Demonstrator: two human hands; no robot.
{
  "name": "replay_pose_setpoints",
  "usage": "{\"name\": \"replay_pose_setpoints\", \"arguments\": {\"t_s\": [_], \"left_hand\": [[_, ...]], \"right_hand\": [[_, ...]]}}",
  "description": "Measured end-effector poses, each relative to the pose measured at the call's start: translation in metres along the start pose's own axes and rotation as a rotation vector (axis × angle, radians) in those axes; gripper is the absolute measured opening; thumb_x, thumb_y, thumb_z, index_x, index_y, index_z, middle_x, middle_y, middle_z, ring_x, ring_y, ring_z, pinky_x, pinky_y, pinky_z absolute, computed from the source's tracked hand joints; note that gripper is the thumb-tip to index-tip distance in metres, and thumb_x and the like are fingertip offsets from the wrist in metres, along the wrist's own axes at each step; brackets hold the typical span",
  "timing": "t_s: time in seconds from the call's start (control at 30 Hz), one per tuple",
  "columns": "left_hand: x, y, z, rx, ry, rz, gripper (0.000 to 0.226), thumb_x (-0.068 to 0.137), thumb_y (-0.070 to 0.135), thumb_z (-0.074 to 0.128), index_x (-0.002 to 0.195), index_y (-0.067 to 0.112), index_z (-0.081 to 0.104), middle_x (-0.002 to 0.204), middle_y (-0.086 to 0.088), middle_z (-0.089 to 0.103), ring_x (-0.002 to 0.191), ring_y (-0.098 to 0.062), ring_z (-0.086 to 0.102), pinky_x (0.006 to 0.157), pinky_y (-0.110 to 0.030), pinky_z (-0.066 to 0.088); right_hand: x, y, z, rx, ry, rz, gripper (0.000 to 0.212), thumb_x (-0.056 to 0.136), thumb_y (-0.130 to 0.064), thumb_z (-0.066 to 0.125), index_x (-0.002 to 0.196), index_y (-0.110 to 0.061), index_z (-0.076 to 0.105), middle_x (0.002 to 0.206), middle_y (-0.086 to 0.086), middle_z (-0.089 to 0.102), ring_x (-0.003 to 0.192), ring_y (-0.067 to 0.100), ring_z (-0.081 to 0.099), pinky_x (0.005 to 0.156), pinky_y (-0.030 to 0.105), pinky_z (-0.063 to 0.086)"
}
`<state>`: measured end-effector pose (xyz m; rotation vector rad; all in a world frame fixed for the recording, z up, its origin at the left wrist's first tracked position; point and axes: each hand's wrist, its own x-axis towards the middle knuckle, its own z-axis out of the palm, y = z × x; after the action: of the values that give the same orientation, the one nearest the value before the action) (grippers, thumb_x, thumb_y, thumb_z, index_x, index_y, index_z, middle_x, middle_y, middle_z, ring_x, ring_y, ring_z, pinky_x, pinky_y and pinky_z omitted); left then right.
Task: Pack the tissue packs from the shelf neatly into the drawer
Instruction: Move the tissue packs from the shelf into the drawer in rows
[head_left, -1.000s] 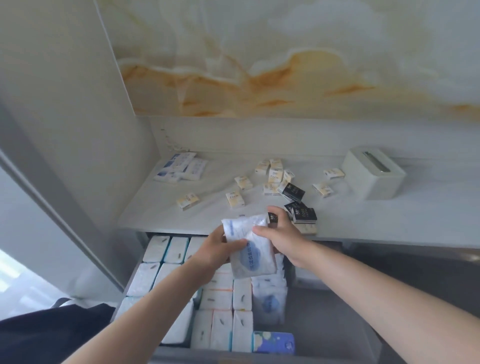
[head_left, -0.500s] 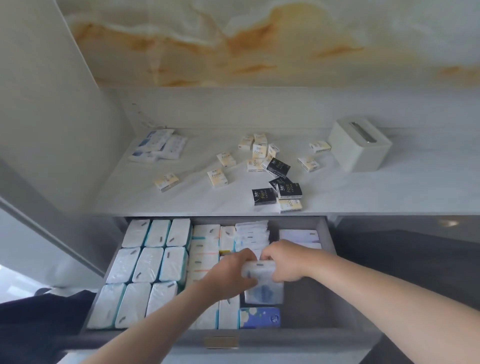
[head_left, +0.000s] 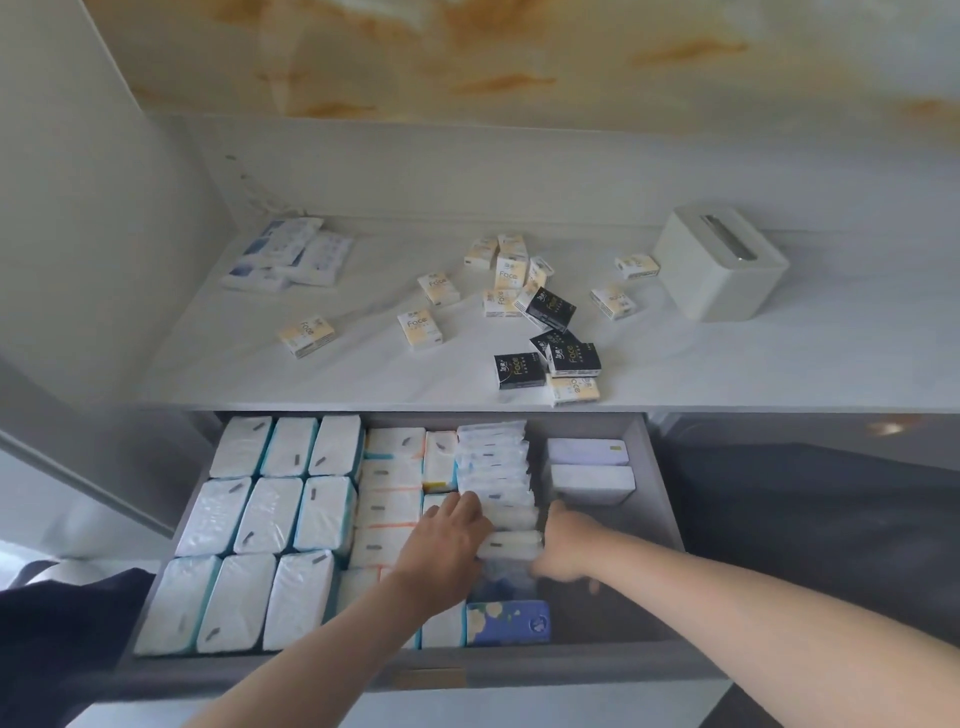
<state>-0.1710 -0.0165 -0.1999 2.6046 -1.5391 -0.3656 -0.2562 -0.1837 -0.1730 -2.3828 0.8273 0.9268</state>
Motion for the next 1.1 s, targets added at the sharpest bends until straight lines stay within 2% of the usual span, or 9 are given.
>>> {"name": "replay_pose_setpoints", "arguments": {"t_s": [0.17,0.27,0.33,0.5,0.57,0.7,0.77,0.93,1.1], "left_hand": [[0.0,0.003,0.003,0.037,0.045,0.025,0.065,0.084,0.02,0.055,0.143,0.023,0.027,0.15,-0.002,0.024,0.136,-0.023,0.027,0.114,-0.035,0.027],[-0.001,0.0,0.004,0.065,-0.043,0.038,0.074,0.094,0.028,0.046,0.156,0.02,0.007,0.163,-0.002,0.003,0.15,-0.024,0.003,0.121,-0.036,0.004],[-0.002,-0.002,0.006,0.099,-0.075,0.053,0.071,0.098,0.031,0.04,0.157,0.02,0.002,0.164,-0.001,-0.004,0.151,-0.023,-0.004,0.121,-0.037,-0.001],[0.003,-0.005,0.002,0.034,-0.064,0.07,0.067,0.096,0.028,0.045,0.155,0.025,0.014,0.161,0.002,0.009,0.149,-0.021,0.006,0.122,-0.036,0.009],[0.005,-0.01,-0.001,-0.044,-0.06,0.081,0.068,0.093,0.028,0.051,0.153,0.027,0.02,0.158,0.003,0.017,0.147,-0.019,0.013,0.121,-0.036,0.016],[0.011,-0.02,-0.019,-0.167,-0.011,0.051,0.061,0.09,0.033,0.059,0.146,0.029,0.035,0.146,0.003,0.035,0.135,-0.018,0.03,0.112,-0.039,0.035],[0.016,-0.03,-0.035,-0.177,0.07,0.02,0.05,0.09,0.033,0.06,0.138,0.028,0.046,0.134,0.002,0.044,0.126,-0.018,0.039,0.103,-0.038,0.043],[0.021,-0.073,-0.09,-0.298,0.198,-0.113,0.029,0.087,0.025,0.062,0.115,0.031,0.06,0.111,0.007,0.054,0.109,-0.014,0.051,0.092,-0.031,0.046],[0.022,-0.139,-0.149,-0.21,0.28,-0.239,0.033,0.09,0.027,0.061,0.123,0.025,0.056,0.11,0.004,0.056,0.105,-0.016,0.051,0.081,-0.027,0.042]], "right_hand": [[0.009,-0.004,0.02,0.311,-0.012,-0.057,0.038,0.089,-0.011,0.058,0.125,-0.015,0.046,0.11,0.004,0.057,0.101,0.024,0.06,0.084,0.039,0.059],[0.009,-0.004,0.018,0.487,-0.095,-0.018,0.043,0.089,-0.007,0.061,0.127,-0.017,0.043,0.122,0.005,0.053,0.109,0.025,0.056,0.079,0.044,0.061],[0.008,-0.006,0.015,0.441,-0.042,-0.021,0.045,0.089,-0.012,0.056,0.131,-0.017,0.04,0.126,0.005,0.052,0.108,0.024,0.055,0.078,0.039,0.059],[0.005,-0.012,0.016,0.31,-0.093,-0.068,0.063,0.089,-0.012,0.051,0.144,-0.012,0.021,0.11,0.008,0.055,0.098,0.023,0.057,0.064,0.028,0.045],[0.003,-0.014,0.008,0.236,-0.078,-0.051,0.06,0.089,-0.016,0.052,0.143,-0.008,0.027,0.113,0.007,0.056,0.099,0.022,0.057,0.062,0.026,0.042],[-0.007,-0.032,-0.016,0.128,0.174,0.042,0.064,0.082,-0.025,0.053,0.141,-0.011,0.033,0.132,0.009,0.051,0.116,0.03,0.056,0.081,0.034,0.048],[-0.011,-0.05,-0.029,0.114,0.256,-0.05,0.057,0.084,-0.026,0.053,0.138,-0.016,0.037,0.132,0.006,0.052,0.115,0.028,0.056,0.084,0.036,0.05],[-0.014,-0.11,-0.068,0.179,0.343,-0.369,0.016,0.088,-0.025,0.053,0.102,-0.029,0.06,0.113,-0.004,0.064,0.105,0.021,0.06,0.08,0.031,0.047],[0.0,-0.173,-0.111,0.245,0.384,-0.525,0.025,0.092,-0.02,0.05,0.11,-0.025,0.067,0.1,-0.011,0.057,0.1,0.016,0.059,0.084,0.028,0.048]]}}
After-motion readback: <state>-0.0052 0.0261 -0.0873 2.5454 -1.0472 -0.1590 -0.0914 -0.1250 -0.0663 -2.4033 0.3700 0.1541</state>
